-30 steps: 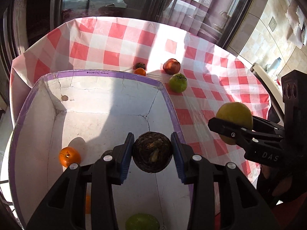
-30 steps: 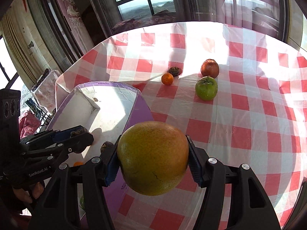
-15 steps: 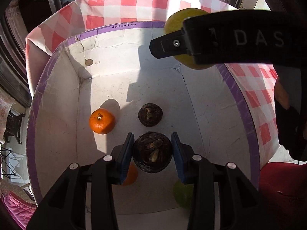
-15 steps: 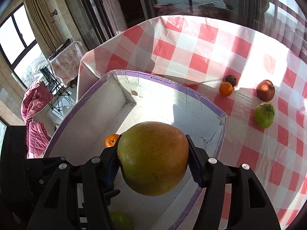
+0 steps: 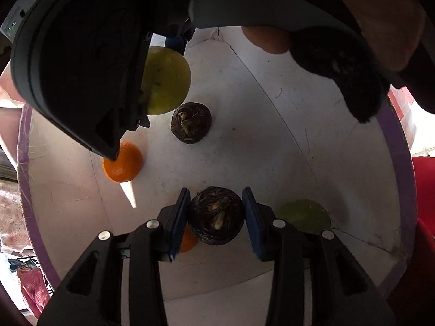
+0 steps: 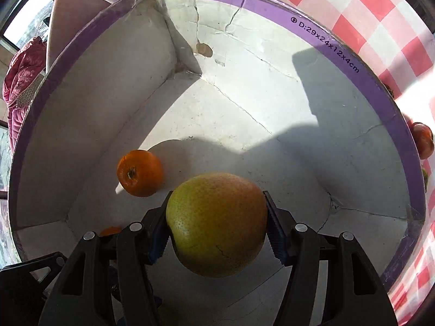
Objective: Organize fruits
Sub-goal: 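Open the left tool to drop the brown fruit while the right tool drops the pear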
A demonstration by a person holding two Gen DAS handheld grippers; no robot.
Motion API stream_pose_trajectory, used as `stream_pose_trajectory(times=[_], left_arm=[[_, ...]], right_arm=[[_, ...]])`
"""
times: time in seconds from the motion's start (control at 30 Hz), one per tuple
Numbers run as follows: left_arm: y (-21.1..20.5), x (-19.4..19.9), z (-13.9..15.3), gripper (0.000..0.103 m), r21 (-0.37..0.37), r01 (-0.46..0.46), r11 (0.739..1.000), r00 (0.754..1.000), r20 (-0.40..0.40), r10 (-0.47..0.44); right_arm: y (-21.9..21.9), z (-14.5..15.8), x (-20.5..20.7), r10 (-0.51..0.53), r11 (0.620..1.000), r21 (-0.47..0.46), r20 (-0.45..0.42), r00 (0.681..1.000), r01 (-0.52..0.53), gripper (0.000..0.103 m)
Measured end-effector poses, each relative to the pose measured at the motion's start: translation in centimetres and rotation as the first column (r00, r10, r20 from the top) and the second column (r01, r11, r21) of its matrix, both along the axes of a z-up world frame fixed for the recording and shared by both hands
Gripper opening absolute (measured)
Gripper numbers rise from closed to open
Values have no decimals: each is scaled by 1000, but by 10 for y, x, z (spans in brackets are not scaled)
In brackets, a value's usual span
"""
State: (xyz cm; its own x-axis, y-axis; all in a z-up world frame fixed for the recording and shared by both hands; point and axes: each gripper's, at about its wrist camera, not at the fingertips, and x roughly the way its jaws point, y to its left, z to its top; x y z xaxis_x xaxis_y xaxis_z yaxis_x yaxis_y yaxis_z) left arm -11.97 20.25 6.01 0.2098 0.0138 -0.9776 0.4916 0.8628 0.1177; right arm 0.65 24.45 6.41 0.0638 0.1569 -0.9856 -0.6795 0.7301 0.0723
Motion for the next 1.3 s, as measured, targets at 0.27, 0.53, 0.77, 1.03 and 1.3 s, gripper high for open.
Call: stream_pose_trajectory(times=[0.27,0.53,0.77,1.03,1.3], left_arm=[[-3,2,-16,41,19,31,999,993,-115,-29],[5,4,-14,57,19,-14,1000,991,-129,16],[10,12,-10,79,39,-52,998,992,-112,56],[17,8,18,91,68,-138,988,990,22,137],[35,25,60,97,-2,-465,885,871,180,457]], right_arm=[[7,-18,0,39,994,-100,-23,999,-41,60],[-1,-27,0,-14,992,-126,-22,1000,11,61],[-16,-11,-5,-48,999,-23,16,999,48,69],[-63,54,-26,-158,917,390,158,975,86,79],[-154,97,5,-337,768,617,160,928,173,81]])
